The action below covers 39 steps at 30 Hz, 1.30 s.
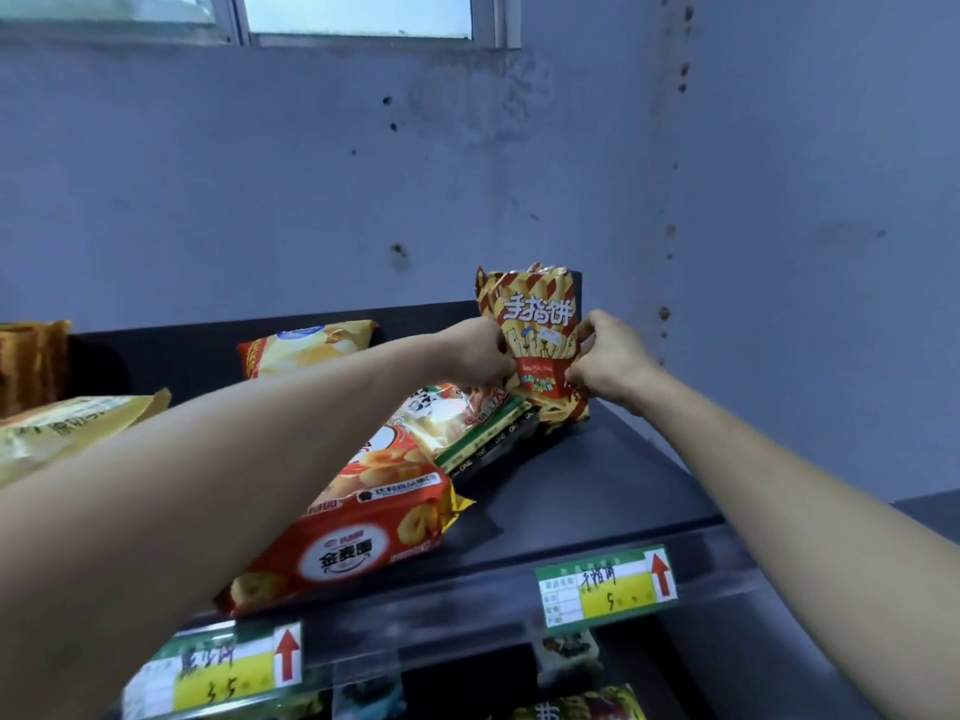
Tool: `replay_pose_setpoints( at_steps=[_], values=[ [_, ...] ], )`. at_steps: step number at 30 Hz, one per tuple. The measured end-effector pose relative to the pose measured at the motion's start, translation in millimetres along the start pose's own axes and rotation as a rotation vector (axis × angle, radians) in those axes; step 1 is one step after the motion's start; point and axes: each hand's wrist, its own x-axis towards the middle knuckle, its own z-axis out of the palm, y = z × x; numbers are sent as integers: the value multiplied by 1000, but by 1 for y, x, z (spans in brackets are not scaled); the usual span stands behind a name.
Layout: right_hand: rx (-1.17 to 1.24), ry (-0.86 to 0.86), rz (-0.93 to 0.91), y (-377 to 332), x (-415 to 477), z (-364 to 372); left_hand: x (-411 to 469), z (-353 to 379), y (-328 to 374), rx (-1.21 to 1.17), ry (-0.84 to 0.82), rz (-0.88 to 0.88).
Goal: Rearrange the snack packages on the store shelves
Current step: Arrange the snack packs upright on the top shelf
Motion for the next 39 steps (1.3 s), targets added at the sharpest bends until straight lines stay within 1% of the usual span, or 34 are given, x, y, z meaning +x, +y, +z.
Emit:
replay_pose_setpoints(
  at_steps=[2, 5, 8, 11, 14, 20, 25, 27, 30, 33, 36, 39],
  values=[
    [-46, -17, -8, 1, -1, 7, 0, 4, -7, 51, 36, -34],
    [-47, -22, -39, -2, -1, 15, 3, 3, -17, 84, 95, -87],
    [-62, -15, -69, -6, 3, 19, 3, -2, -22, 81, 111, -118],
    [-77, 20, -67, -1, 8, 20, 7, -1, -22, 31, 98, -108],
    [-73, 48, -55, 5, 13, 21, 12, 4, -20, 3, 127, -100],
    [-86, 40, -51, 9, 14, 21, 14, 9, -20, -56, 161, -97],
    [-154, 23, -46, 8, 12, 19, 10, 7, -19, -44, 187, -114],
    [-174, 43, -46, 7, 9, 17, 6, 4, -16, -23, 231, -118],
    [-229, 140, -48, 4, -2, 10, -6, 0, -10, -65, 272, -125],
    [-292, 208, -118, -7, -20, 3, -26, -2, -4, -68, 299, -81],
    [-319, 133, -230, -23, -47, 4, -56, -2, 4, -6, 334, -4],
    [-353, 55, -334, -38, -81, 4, -93, -2, 11, 57, 322, 72]
  ],
)
